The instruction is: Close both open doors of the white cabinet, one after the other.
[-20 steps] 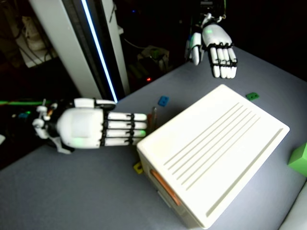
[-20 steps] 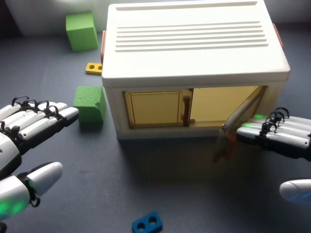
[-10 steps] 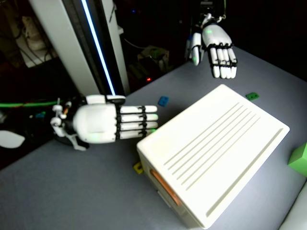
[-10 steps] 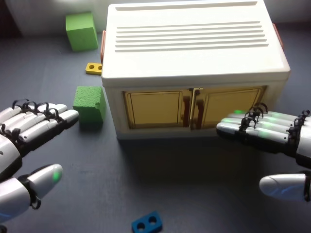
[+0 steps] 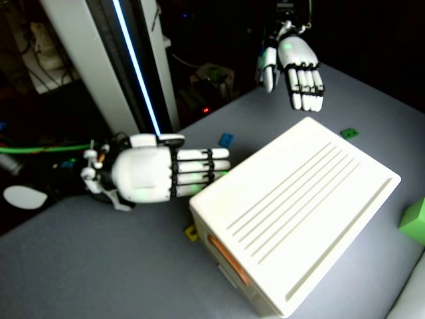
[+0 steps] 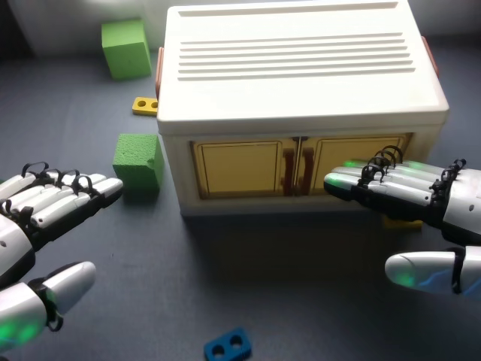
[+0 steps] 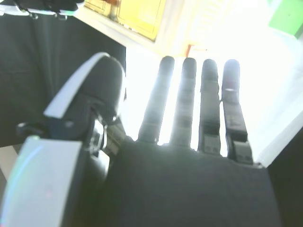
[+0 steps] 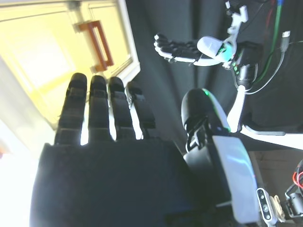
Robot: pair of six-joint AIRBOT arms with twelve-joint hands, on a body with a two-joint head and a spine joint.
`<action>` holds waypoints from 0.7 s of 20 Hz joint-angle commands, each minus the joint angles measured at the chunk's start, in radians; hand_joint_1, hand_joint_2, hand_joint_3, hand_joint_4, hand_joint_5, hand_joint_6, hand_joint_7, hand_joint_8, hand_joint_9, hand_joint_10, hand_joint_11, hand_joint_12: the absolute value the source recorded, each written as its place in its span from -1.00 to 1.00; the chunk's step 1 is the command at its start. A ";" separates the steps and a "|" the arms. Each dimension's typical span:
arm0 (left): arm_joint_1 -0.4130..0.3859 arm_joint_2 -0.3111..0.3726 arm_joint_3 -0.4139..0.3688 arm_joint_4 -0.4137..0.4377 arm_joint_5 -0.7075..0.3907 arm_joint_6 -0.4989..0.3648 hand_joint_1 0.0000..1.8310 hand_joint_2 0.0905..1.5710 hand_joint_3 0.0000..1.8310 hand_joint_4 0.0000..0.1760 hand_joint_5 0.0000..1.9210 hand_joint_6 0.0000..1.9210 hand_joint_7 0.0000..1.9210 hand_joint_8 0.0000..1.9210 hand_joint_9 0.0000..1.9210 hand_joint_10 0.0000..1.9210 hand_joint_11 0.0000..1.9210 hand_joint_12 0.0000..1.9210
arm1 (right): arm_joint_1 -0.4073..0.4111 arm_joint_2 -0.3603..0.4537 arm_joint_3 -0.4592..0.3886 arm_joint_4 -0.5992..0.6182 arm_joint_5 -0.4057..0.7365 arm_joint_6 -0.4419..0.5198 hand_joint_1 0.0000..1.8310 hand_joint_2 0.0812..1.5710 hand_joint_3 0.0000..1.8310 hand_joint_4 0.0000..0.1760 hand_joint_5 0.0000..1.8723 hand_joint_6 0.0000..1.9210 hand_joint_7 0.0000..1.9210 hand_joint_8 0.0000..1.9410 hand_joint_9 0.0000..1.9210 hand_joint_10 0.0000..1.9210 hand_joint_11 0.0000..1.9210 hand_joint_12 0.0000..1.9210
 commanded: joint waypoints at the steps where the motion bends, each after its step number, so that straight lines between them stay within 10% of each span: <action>1: -0.002 0.000 -0.002 -0.002 -0.134 -0.004 -1.00 1.00 -0.79 -1.00 -0.86 -1.00 -0.84 -1.00 -0.82 -1.00 -1.00 -0.43 | 0.011 0.013 -0.010 0.017 0.128 0.016 -1.00 0.89 -1.00 -1.00 -1.00 -1.00 -1.00 -1.00 -1.00 -1.00 -1.00 -1.00; 14: 0.028 0.004 -0.005 -0.050 -0.201 -0.004 -1.00 0.97 -0.97 -1.00 -0.87 -1.00 -0.93 -1.00 -0.94 -1.00 -1.00 -0.53 | -0.275 0.174 -0.101 0.205 0.321 0.081 -1.00 0.81 -1.00 -1.00 -0.96 -0.99 -1.00 -1.00 -1.00 -1.00 -0.96 -0.98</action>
